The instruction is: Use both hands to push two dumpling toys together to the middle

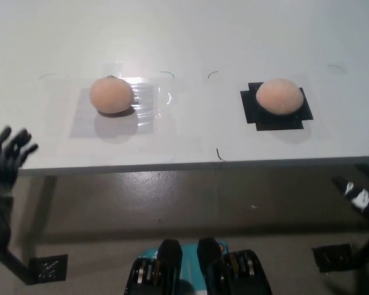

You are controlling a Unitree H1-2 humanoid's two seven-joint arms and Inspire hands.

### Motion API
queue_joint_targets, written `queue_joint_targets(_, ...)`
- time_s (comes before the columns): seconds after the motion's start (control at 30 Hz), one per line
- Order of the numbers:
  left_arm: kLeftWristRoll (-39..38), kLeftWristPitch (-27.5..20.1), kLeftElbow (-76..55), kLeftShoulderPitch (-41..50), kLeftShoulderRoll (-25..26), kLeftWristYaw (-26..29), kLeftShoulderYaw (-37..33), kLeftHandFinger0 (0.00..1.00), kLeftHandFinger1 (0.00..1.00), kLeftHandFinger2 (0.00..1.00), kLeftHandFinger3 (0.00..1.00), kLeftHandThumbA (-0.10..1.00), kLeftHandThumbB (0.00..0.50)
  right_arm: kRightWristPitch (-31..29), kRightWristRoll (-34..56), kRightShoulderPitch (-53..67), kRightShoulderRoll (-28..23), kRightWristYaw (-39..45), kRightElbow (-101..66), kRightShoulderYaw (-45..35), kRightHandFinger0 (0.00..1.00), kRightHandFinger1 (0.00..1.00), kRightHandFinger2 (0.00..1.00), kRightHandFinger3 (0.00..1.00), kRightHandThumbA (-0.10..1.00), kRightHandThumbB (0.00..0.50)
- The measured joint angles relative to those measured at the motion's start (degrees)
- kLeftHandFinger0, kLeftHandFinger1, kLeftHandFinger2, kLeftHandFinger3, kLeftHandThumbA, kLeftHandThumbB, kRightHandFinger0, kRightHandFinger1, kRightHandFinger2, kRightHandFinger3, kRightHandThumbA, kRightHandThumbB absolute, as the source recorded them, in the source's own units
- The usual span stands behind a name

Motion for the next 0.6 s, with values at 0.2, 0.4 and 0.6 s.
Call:
queue_joint_targets(0.2, 0.12, 2.02, 3.37, -8.21, 1.59, 0.05, 1.33, 1.0, 1.0, 1.0, 1.0, 1.0, 0.273, 2.04, 1.14, -7.72, -1.57, -0.02, 5.1, -0.87, 1.0, 1.0, 1.0, 1.0, 1.0, 0.203)
queue_joint_targets(0.4, 0.18, 2.99, 16.26, -17.86, 4.74, -0.02, 1.93, 1.0, 1.0, 1.0, 1.0, 1.0, 0.275, 3.78, 2.02, -16.12, -2.25, -0.32, 13.82, -2.38, 1.0, 1.0, 1.0, 1.0, 1.0, 0.175)
queue_joint_targets(0.6, 0.64, 3.06, 30.13, -26.85, 5.78, -0.06, 1.39, 1.0, 1.0, 1.0, 1.0, 1.0, 0.262, 5.34, 2.82, -23.1, -2.55, -0.49, 22.43, -2.69, 1.0, 1.0, 1.0, 1.0, 1.0, 0.195)
